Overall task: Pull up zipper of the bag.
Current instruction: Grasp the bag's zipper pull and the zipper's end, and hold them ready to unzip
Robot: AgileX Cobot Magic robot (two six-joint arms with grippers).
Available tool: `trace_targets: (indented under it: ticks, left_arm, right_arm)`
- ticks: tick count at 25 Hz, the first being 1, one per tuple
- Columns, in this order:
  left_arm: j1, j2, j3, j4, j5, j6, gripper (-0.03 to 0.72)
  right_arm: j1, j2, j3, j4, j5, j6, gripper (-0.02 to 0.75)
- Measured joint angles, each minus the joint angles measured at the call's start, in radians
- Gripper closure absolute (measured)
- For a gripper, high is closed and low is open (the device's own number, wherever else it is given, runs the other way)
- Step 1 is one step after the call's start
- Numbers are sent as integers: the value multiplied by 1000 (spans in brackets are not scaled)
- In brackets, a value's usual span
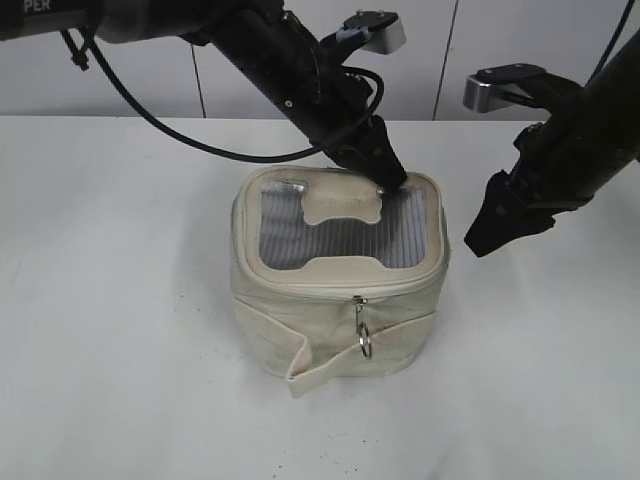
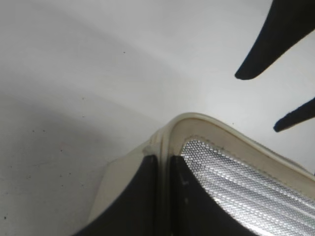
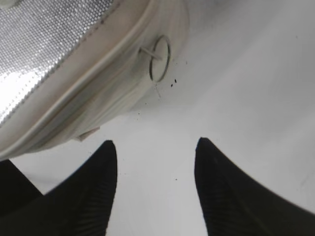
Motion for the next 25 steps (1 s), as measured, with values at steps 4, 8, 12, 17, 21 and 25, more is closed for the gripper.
trace_targets:
  ticks: [4, 8, 12, 17, 21, 25]
  left_arm:
    - [0, 0, 0, 0, 0, 0, 649]
    - [0, 0, 0, 1, 1, 0, 649]
    - [0, 0, 0, 1, 1, 0, 649]
    - [0, 0, 0, 1, 2, 0, 649]
    - [0, 0, 0, 2, 3, 0, 649]
    - [0, 0, 0, 2, 3, 0, 649]
  right_arm:
    - [0, 20, 2, 33, -31, -85, 335]
    - [0, 38, 2, 68, -36, -150, 335]
    - [0, 72, 6, 144, -34, -218, 335]
    - [0, 121, 8, 187, -121, -269, 335]
    - [0, 154, 12, 291, -189, -369, 454]
    - [0, 162, 16, 313, -212, -361, 710]
